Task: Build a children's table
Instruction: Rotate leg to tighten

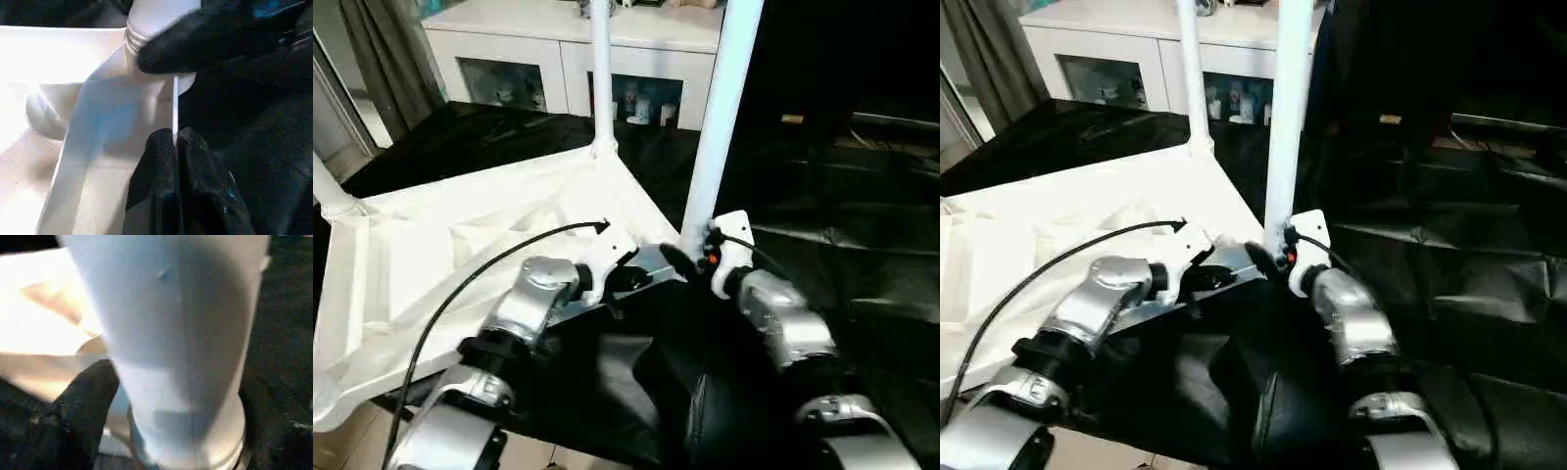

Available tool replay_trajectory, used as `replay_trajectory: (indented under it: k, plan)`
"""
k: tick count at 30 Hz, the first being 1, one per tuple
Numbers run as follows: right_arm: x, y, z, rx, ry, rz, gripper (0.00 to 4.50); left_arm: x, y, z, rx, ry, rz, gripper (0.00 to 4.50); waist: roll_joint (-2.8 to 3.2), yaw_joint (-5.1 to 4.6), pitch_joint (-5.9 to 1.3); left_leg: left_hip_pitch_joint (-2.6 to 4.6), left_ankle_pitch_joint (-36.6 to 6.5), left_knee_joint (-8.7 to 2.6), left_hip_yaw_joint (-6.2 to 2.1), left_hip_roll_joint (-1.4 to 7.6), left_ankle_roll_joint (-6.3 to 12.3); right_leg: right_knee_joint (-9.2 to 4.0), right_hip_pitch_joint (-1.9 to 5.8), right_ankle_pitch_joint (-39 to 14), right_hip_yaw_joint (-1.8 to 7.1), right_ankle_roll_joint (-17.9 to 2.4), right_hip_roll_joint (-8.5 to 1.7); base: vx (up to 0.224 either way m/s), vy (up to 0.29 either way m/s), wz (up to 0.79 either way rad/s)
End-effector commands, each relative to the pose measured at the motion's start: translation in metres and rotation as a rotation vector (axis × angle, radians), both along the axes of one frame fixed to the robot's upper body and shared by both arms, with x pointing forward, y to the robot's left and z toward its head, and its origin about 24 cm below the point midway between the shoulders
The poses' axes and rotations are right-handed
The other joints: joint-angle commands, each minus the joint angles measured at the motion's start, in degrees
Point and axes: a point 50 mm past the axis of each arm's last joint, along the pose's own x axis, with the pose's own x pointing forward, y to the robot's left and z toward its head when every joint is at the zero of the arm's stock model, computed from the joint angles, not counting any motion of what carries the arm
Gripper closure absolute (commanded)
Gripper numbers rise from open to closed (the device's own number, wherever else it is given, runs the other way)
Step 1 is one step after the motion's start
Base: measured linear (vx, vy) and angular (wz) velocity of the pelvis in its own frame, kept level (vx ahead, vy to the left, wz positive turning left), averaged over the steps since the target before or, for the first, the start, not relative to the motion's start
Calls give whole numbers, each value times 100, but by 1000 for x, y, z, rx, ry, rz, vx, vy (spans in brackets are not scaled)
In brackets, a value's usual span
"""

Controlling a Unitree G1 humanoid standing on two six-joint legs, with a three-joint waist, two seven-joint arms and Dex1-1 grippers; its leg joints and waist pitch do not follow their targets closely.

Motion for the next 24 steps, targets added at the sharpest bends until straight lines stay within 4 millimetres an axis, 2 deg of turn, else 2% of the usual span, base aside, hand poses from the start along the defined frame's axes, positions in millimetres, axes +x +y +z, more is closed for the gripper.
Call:
replay_trajectory:
  k: [1,3,4,5,6,7,8,9,10,11,12,13,15,16,18,23,24]
  plan:
    - [-17,40,-5,39,42,284,60,0,-13,13,-70,-63,-57,450,-83,9,-330,31,-997,-311,-33,68,317,-359,289,-197,133,-1277,-192,0,0,0]
    - [-19,36,-4,34,39,314,60,-2,-10,13,-68,-54,-79,450,-80,16,-340,31,-910,-297,-27,75,380,-341,296,-117,120,-1351,-194,0,0,0]
    - [-23,19,2,22,34,411,60,-9,4,9,-50,-26,-154,450,-86,4,-327,29,-905,-297,-15,78,394,-349,279,-147,123,-1376,-190,0,0,0]
    - [-23,19,2,22,34,411,60,-9,4,9,-50,-26,-154,450,-123,34,-337,33,-907,-292,-22,89,425,-337,315,-233,110,-1379,-192,0,0,0]
    - [-26,8,5,9,42,477,60,-14,14,8,-49,0,-200,450,-126,26,-315,23,-945,-293,-7,97,451,-352,280,-299,119,-1374,-190,0,0,0]
    - [-27,5,6,4,47,496,60,-15,16,8,-52,6,-211,450,-116,38,-326,37,-969,-294,-17,106,446,-345,287,-346,114,-1384,-200,0,0,0]
    - [-28,-1,7,-12,51,520,60,-18,21,8,-58,22,-229,450,-159,37,-326,20,-908,-286,-10,106,487,-321,286,-325,114,-1408,-196,0,0,0]
    - [-28,-2,7,-15,52,524,60,-18,21,8,-59,24,-232,450,-141,36,-317,24,-922,-295,-10,112,486,-334,270,-379,114,-1418,-200,0,0,0]
    - [-29,-5,7,-19,58,538,60,-19,25,8,-61,33,-240,450,-181,24,-308,37,-978,-298,-1,116,468,-351,253,-493,115,-1423,-199,0,0,0]
    - [-29,-5,7,-20,61,543,60,-20,26,8,-62,35,-242,450,-156,32,-304,41,-1013,-304,-8,122,422,-349,249,-602,120,-1430,-211,0,0,0]
    - [-29,-8,7,-24,65,559,60,-22,30,9,-64,51,-258,450,-199,26,-299,43,-1027,-307,-4,126,411,-357,246,-647,121,-1424,-212,0,0,0]
    - [-29,-8,8,-26,68,566,60,-23,32,9,-64,54,-262,450,-179,39,-297,49,-1049,-314,-9,131,377,-352,242,-716,125,-1423,-222,0,0,0]
    - [-29,-7,8,-28,68,572,60,-23,34,10,-64,54,-263,450,-204,32,-295,52,-1030,-316,-5,125,359,-348,237,-703,127,-1414,-212,0,0,0]
    - [-29,-7,8,-25,69,579,84,-24,35,11,-65,54,-265,450,-201,35,-295,50,-989,-313,-6,123,355,-338,240,-635,129,-1423,-214,0,0,0]
    - [-30,-4,8,-17,76,595,91,-24,36,11,-64,56,-268,450,-225,38,-294,45,-891,-305,-3,120,378,-322,245,-506,131,-1447,-217,0,0,0]
    - [-32,-1,6,-12,82,612,134,-25,34,10,-60,54,-263,450,-231,52,-292,49,-803,-292,4,116,421,-310,247,-394,132,-1480,-215,0,0,0]
    - [-32,0,5,-10,82,611,140,-25,34,10,-58,50,-259,450,-212,57,-292,49,-812,-292,2,115,414,-308,248,-405,132,-1480,-218,0,0,0]
